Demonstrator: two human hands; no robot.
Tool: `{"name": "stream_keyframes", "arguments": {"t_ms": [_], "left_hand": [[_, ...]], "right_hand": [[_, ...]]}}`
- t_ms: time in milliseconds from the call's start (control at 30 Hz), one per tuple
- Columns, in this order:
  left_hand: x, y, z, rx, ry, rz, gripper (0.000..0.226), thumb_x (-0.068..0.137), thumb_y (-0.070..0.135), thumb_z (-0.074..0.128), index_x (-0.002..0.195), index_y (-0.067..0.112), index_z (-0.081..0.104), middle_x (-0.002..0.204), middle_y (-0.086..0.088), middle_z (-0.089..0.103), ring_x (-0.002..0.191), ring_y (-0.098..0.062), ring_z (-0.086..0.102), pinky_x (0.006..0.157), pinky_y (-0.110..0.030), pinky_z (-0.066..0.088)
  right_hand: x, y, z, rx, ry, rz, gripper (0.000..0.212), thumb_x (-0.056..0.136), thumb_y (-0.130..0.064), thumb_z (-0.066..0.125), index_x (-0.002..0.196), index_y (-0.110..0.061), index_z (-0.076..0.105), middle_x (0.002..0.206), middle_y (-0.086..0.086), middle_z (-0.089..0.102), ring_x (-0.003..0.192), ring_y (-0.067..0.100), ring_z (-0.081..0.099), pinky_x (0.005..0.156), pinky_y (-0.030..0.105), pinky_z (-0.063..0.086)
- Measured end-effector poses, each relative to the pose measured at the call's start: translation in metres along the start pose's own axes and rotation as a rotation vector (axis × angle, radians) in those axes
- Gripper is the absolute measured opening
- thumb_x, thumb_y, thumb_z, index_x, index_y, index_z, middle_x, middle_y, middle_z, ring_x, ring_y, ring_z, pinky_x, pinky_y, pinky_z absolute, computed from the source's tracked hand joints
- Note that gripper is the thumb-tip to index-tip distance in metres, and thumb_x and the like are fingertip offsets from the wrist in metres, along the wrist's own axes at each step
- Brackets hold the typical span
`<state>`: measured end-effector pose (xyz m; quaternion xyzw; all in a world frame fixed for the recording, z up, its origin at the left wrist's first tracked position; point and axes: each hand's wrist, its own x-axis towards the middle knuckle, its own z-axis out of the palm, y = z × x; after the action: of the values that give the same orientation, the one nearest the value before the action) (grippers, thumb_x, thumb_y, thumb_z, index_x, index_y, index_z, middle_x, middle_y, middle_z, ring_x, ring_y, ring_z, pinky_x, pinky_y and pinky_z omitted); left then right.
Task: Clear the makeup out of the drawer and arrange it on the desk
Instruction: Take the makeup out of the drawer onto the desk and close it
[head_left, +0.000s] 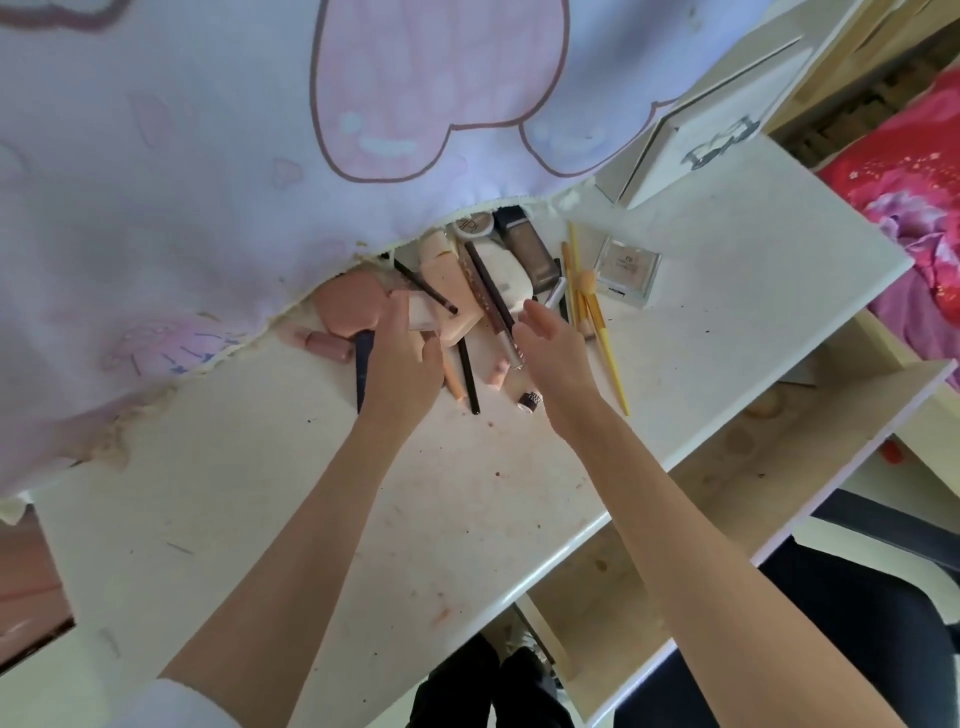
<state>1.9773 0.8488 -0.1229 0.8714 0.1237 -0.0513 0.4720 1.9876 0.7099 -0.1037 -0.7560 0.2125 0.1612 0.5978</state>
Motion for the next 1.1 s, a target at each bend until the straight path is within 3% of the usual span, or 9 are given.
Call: {"name": "stream_keyframes", "arguments": {"t_ms": [133,333,467,633,700,800,933,1000,1100], "left_hand": [[-0.018,0.001,0.005,0.045,-0.018,-0.011,0.053,0.096,0.008,0.04,0.146,0.01,0.022,0.154,-0.009,0.02,0.141,-0.019,0.018,0.095,-0.006,0.015],[-0.085,0.016,0.039,0.071,-0.039,0.224,0.041,0.095,0.009,0.042,0.136,0.015,0.041,0.132,0.0,0.05,0.12,-0.01,0.047,0.102,-0.022,0.037],[-0.15,0.015,0.09,0.11,-0.275,0.402,0.035,0.095,0.012,0.043,0.129,0.016,0.047,0.118,0.004,0.057,0.105,-0.003,0.054,0.094,-0.024,0.046],[-0.209,0.007,0.156,0.35,-0.737,0.294,0.042,0.099,0.034,0.034,0.14,0.025,0.033,0.137,0.006,0.041,0.118,-0.012,0.048,0.096,-0.033,0.042],[-0.218,0.005,0.172,0.412,-0.824,0.268,0.046,0.098,0.036,0.037,0.142,0.029,0.027,0.135,0.004,0.042,0.115,-0.015,0.05,0.093,-0.031,0.042],[-0.22,-0.001,0.186,0.51,-0.785,0.288,0.051,0.097,0.031,0.041,0.144,0.033,0.021,0.125,0.0,0.051,0.101,-0.02,0.057,0.085,-0.034,0.047],[-0.219,0.0,0.196,0.706,-0.763,0.247,0.053,0.096,0.028,0.042,0.145,0.029,0.021,0.118,-0.004,0.059,0.098,-0.025,0.06,0.084,-0.038,0.049],[-0.219,0.001,0.199,0.797,-0.768,0.258,0.054,0.096,0.028,0.042,0.145,0.028,0.021,0.113,-0.005,0.062,0.094,-0.027,0.062,0.081,-0.038,0.051],[-0.219,-0.002,0.204,0.838,-0.74,0.27,0.055,0.094,0.025,0.043,0.145,0.028,0.023,0.101,-0.008,0.066,0.085,-0.028,0.064,0.077,-0.038,0.053]], "right_hand": [[-0.02,0.016,-0.016,-0.098,-0.027,-0.124,0.035,0.098,-0.014,0.04,0.131,-0.014,0.05,0.122,0.0,0.059,0.118,0.024,0.053,0.091,0.032,0.046],[-0.047,0.069,-0.069,-0.262,0.086,-0.362,0.032,0.098,-0.011,0.043,0.128,-0.012,0.053,0.124,0.0,0.058,0.101,0.006,0.054,0.079,0.0,0.037],[-0.068,0.126,-0.12,-0.467,0.173,-0.516,0.028,0.096,-0.006,0.045,0.12,-0.004,0.059,0.113,0.007,0.063,0.099,0.011,0.058,0.086,0.01,0.04],[-0.083,0.198,-0.18,-0.846,0.147,-0.515,0.037,0.088,-0.02,0.038,0.091,-0.003,0.071,0.083,0.01,0.068,0.075,0.03,0.065,0.076,0.046,0.054],[-0.086,0.212,-0.196,-1.004,0.017,-0.47,0.042,0.09,-0.031,0.037,0.092,-0.008,0.071,0.089,0.007,0.069,0.085,0.029,0.065,0.096,0.054,0.044],[-0.088,0.224,-0.216,-1.211,-0.201,-0.517,0.045,0.093,-0.046,0.036,0.108,-0.018,0.069,0.111,-0.002,0.065,0.114,0.019,0.056,0.116,0.046,0.009],[-0.083,0.227,-0.232,-1.4,-0.375,-0.597,0.043,0.091,-0.045,0.045,0.129,-0.027,0.053,0.132,-0.006,0.05,0.132,0.016,0.037,0.116,0.042,-0.002],[-0.074,0.229,-0.232,-1.472,-0.367,-0.606,0.035,0.093,-0.033,0.047,0.127,-0.028,0.052,0.13,-0.006,0.051,0.126,0.018,0.039,0.114,0.039,0.006],[-0.064,0.236,-0.23,-1.522,-0.284,-0.659,0.016,0.083,-0.024,0.062,0.098,-0.028,0.068,0.096,-0.007,0.066,0.095,0.018,0.058,0.099,0.033,0.035]]}}
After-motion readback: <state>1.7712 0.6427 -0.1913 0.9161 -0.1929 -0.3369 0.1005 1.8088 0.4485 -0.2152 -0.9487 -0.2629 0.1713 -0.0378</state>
